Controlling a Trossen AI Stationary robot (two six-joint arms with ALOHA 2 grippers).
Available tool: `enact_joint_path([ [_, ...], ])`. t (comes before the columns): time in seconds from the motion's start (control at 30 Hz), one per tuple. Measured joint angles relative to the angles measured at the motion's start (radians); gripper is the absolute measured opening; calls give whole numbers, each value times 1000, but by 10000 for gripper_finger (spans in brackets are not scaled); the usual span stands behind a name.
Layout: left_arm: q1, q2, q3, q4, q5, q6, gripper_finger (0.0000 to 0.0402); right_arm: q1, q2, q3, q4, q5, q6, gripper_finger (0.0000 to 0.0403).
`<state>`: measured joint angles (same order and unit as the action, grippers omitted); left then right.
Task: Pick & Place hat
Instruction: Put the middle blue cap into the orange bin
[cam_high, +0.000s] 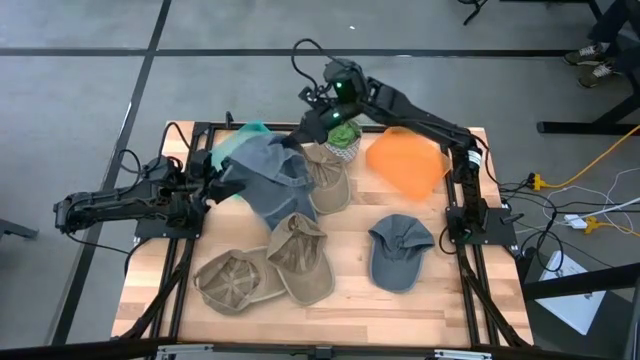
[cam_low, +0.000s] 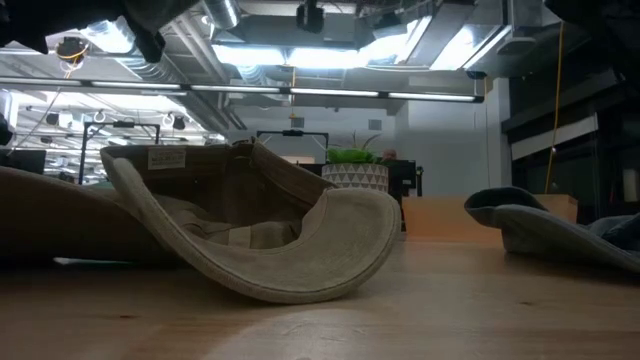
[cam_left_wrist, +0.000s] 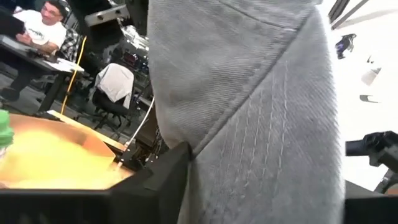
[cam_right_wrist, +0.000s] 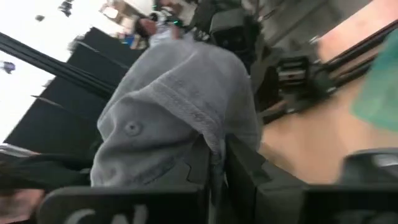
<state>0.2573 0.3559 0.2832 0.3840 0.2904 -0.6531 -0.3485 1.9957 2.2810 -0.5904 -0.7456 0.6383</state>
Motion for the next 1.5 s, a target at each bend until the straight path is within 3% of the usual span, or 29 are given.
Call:
enact_joint_path([
  [0.1,0,0,0,1,0,37,227,0,-1,77,-139,78,-94,32],
  [0.27,0,-1,0,2,-1,121,247,0,-61,66,-234,189,-171,32],
  [0.57,0,-1,0,5,-36,143,248,6,-120,70,-362,368,-267,36],
  [0.93,0,0,0,2,-73,144,248,21,-196,70,-497,675,-351,35],
  [1.23,0,1,0,31,-126,157,249,33,-193,70,-523,721,-301,34],
  [1.5,0,83,2,209,-106,168,245,81,-167,69,-542,812,-242,34],
])
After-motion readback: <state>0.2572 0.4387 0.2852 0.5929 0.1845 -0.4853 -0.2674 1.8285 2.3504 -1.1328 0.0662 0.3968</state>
